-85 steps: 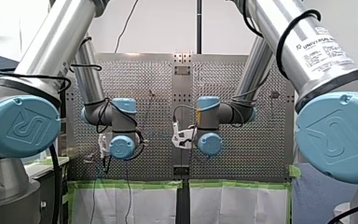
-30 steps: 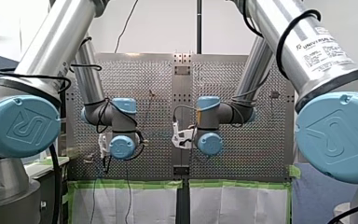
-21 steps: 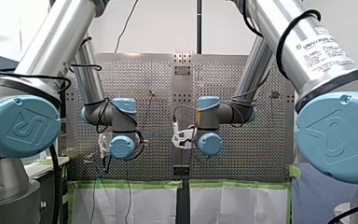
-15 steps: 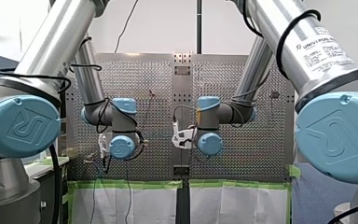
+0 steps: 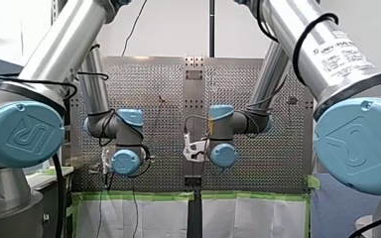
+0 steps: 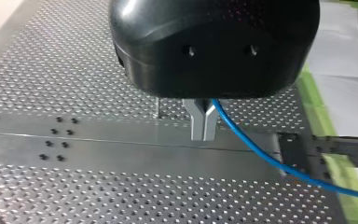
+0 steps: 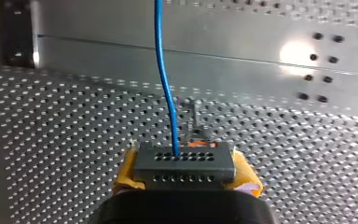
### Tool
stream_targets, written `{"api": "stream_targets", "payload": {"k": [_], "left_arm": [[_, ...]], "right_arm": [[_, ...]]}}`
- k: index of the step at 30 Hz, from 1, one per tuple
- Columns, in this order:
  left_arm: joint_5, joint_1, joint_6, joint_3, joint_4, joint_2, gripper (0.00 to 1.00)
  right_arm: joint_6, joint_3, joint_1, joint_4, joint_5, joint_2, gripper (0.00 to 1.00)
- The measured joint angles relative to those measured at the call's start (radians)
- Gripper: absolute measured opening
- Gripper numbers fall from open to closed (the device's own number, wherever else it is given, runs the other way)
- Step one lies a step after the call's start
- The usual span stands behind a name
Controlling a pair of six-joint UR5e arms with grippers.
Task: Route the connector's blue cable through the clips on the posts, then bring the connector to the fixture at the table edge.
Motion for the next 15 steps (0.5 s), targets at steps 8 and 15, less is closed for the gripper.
{"api": "stream_targets", "payload": {"k": [8,15], "left_arm": [[0.0,0.0,0.0,-0.002,0.0,-0.011,0.0],[0.0,0.0,0.0,-0.002,0.0,-0.011,0.0]], "right_arm": [[0.0,0.0,0.0,0.009,0.0,0.005,0.0],[0.0,0.0,0.0,0.01,0.0,0.005,0.0]]}}
